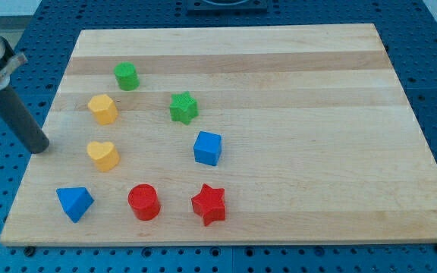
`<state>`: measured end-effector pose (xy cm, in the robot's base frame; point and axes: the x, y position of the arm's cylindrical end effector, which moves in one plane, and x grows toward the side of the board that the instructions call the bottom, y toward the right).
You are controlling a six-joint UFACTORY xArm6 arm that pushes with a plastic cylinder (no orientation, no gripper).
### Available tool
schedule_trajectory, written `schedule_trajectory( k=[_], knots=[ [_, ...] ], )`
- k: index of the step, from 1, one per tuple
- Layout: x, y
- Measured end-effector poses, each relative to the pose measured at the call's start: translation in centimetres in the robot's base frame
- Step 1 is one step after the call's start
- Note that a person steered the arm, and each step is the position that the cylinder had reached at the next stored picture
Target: Push the yellow heart above the blue triangle
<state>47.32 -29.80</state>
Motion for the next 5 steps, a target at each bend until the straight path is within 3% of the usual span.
schedule_trajectory(
  k=[4, 5],
  knots=[
    [-1.4, -0.6],
    [-1.3, 4.0]
  ],
)
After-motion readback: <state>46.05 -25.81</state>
